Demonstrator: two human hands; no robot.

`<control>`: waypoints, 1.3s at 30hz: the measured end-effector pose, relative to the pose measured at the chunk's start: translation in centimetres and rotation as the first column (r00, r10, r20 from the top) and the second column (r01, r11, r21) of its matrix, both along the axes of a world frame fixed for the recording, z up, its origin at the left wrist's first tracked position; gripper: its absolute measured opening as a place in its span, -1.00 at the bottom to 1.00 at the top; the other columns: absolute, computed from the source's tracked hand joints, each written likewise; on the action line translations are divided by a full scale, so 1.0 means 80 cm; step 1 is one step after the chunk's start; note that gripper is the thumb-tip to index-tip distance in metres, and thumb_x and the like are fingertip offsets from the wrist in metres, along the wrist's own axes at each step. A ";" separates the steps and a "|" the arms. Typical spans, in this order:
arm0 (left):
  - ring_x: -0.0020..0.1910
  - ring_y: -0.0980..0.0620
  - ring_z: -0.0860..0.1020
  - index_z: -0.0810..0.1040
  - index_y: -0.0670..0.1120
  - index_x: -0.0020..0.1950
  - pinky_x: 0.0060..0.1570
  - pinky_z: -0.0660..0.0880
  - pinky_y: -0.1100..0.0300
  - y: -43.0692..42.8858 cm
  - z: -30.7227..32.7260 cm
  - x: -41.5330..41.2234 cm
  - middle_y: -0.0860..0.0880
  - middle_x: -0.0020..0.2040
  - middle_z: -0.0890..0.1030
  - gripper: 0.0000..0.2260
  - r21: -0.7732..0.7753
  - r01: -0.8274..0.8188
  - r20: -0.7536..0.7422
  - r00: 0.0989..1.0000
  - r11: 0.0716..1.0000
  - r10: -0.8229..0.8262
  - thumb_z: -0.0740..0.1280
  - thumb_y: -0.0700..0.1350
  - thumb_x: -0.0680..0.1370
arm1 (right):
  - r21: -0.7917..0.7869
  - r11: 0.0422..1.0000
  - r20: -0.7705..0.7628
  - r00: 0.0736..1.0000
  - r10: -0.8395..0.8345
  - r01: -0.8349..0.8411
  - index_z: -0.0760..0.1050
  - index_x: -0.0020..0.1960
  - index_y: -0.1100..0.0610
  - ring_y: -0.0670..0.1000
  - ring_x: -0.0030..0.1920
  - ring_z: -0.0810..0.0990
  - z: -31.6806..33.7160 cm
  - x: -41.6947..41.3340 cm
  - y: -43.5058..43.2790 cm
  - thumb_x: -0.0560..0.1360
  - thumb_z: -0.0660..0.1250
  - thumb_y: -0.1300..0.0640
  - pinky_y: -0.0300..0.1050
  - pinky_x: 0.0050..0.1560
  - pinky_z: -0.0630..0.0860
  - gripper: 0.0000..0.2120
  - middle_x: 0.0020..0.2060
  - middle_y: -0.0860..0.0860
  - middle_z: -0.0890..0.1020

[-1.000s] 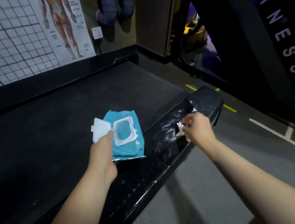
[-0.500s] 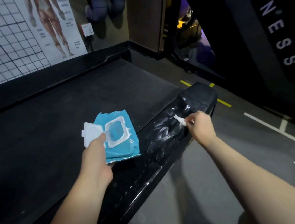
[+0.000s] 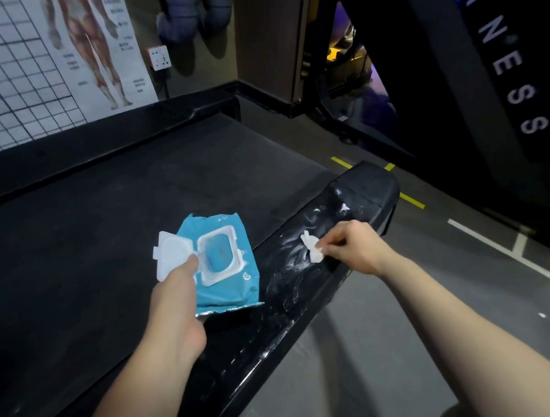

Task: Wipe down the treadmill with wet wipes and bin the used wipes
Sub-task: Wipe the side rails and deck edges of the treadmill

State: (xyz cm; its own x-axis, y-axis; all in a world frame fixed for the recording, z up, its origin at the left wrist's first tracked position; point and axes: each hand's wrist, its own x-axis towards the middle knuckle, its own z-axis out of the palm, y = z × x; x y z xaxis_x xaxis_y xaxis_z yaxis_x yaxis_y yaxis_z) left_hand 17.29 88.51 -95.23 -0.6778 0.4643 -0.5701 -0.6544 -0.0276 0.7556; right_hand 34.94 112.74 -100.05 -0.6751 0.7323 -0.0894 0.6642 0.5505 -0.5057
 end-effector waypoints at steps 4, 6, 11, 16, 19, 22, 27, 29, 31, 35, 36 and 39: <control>0.08 -0.19 0.71 0.61 -0.07 0.31 0.31 0.58 -0.20 0.006 -0.002 0.010 -0.11 0.10 0.74 -0.78 0.000 0.006 0.018 1.000 1.000 -0.006 0.38 -0.08 0.68 | 0.081 0.899 -0.273 0.877 -0.396 0.431 0.72 0.05 0.11 0.06 0.03 0.60 -0.013 0.016 0.035 0.54 0.38 0.19 -0.19 0.04 0.41 -0.84 0.01 0.05 0.66; 0.08 -0.19 0.72 0.61 -0.06 0.30 0.31 0.58 -0.20 0.008 -0.002 0.013 -0.11 0.10 0.75 -0.79 0.007 0.010 0.019 1.000 1.000 -0.010 0.37 -0.08 0.69 | 0.099 0.846 -0.319 0.823 -0.471 0.523 0.70 0.03 0.19 0.15 0.09 0.58 -0.026 0.018 0.049 0.55 0.32 0.25 -0.21 0.03 0.34 -0.81 0.04 0.15 0.62; 0.07 -0.19 0.73 0.62 -0.07 0.33 0.28 0.60 -0.21 0.009 -0.005 0.013 -0.10 0.09 0.77 -0.76 -0.017 0.007 0.013 1.000 1.000 -0.007 0.39 -0.07 0.68 | 0.109 0.815 -0.363 0.786 -0.501 0.569 0.65 -0.08 0.27 0.09 0.04 0.50 -0.033 0.003 0.072 0.53 0.22 0.33 -0.29 -0.04 0.24 -0.79 0.02 0.17 0.55; 0.08 -0.19 0.73 0.61 -0.06 0.37 0.28 0.60 -0.20 0.008 -0.004 0.014 -0.10 0.10 0.76 -0.73 -0.045 0.005 0.017 1.000 0.999 -0.004 0.40 -0.06 0.67 | 0.160 0.861 -0.218 0.868 -0.446 0.483 0.58 -0.24 0.32 0.17 -0.10 0.45 -0.039 -0.017 0.077 0.46 0.23 0.36 -0.03 -0.18 0.42 -0.82 -0.13 0.16 0.49; 0.08 -0.19 0.73 0.61 -0.05 0.35 0.27 0.60 -0.20 0.013 0.000 0.018 -0.09 0.11 0.76 -0.73 -0.038 0.003 0.017 1.000 0.999 -0.002 0.41 -0.06 0.66 | 0.164 0.932 -0.065 0.946 -0.317 0.324 0.68 -0.23 0.20 0.18 -0.10 0.55 -0.038 -0.030 0.079 0.52 0.34 0.34 -0.04 -0.14 0.48 -0.79 -0.13 0.16 0.55; 0.07 -0.18 0.74 0.63 -0.05 0.34 0.26 0.61 -0.19 0.019 0.003 0.025 -0.08 0.09 0.77 -0.75 -0.021 0.019 0.023 1.000 1.000 -0.019 0.41 -0.06 0.66 | 0.077 0.969 0.036 0.970 -0.240 0.236 0.58 -0.35 0.10 0.15 -0.19 0.51 -0.017 -0.035 0.066 0.49 0.29 0.37 -0.12 -0.21 0.43 -0.69 -0.26 0.07 0.54; 0.05 -0.21 0.75 0.64 -0.05 0.33 0.25 0.61 -0.21 0.022 0.001 0.031 -0.09 0.08 0.77 -0.73 -0.031 0.059 0.035 0.998 0.998 -0.058 0.43 -0.03 0.64 | -0.062 0.923 -0.071 0.921 -0.383 0.379 0.71 -0.17 0.13 0.03 -0.12 0.64 0.006 -0.011 0.074 0.48 0.45 0.15 -0.12 -0.07 0.55 -0.90 -0.20 0.04 0.71; 0.06 -0.20 0.75 0.64 -0.04 0.34 0.27 0.60 -0.20 0.019 0.002 0.029 -0.08 0.09 0.77 -0.72 -0.037 0.059 0.033 0.998 0.998 -0.058 0.43 -0.02 0.64 | -0.052 0.859 -0.226 0.832 -0.507 0.509 0.70 -0.14 0.15 0.03 -0.11 0.64 0.004 -0.008 0.081 0.48 0.43 0.19 -0.14 -0.06 0.54 -0.92 -0.15 0.07 0.72; 0.04 -0.20 0.75 0.65 -0.05 0.33 0.26 0.61 -0.20 0.015 0.003 0.027 -0.08 0.07 0.77 -0.74 -0.048 0.061 0.035 0.998 0.997 -0.059 0.42 -0.03 0.65 | 0.046 0.825 -0.294 0.797 -0.527 0.563 0.72 -0.01 0.16 0.09 0.00 0.64 0.000 -0.011 0.087 0.50 0.32 0.30 -0.20 -0.04 0.45 -0.79 -0.03 0.10 0.72; 0.03 -0.23 0.75 0.66 -0.07 0.30 0.24 0.61 -0.23 0.012 0.007 0.023 -0.11 0.06 0.78 -0.76 -0.060 0.064 0.037 0.997 0.996 -0.062 0.41 -0.05 0.65 | 0.119 0.885 -0.188 0.886 -0.424 0.449 0.65 0.01 0.36 0.31 0.12 0.59 -0.016 -0.024 0.086 0.51 0.23 0.39 0.09 0.05 0.55 -0.77 0.06 0.29 0.65; 0.03 -0.23 0.75 0.66 -0.07 0.31 0.24 0.61 -0.23 0.013 0.007 0.023 -0.11 0.06 0.77 -0.75 -0.056 0.066 0.041 0.997 0.996 -0.064 0.41 -0.05 0.65 | 0.100 0.899 -0.157 0.899 -0.408 0.426 0.64 0.01 0.36 0.33 0.13 0.56 -0.017 -0.028 0.084 0.51 0.25 0.38 0.15 0.10 0.54 -0.80 0.06 0.31 0.63; 0.04 -0.21 0.75 0.65 -0.07 0.32 0.25 0.61 -0.22 0.019 0.007 0.024 -0.09 0.06 0.78 -0.74 -0.061 0.063 0.054 0.997 0.996 -0.060 0.42 -0.05 0.65 | 0.028 0.943 -0.046 0.943 -0.331 0.332 0.73 0.02 0.15 0.17 0.08 0.63 -0.008 -0.036 0.079 0.55 0.41 0.17 -0.07 0.04 0.54 -0.86 0.01 0.14 0.71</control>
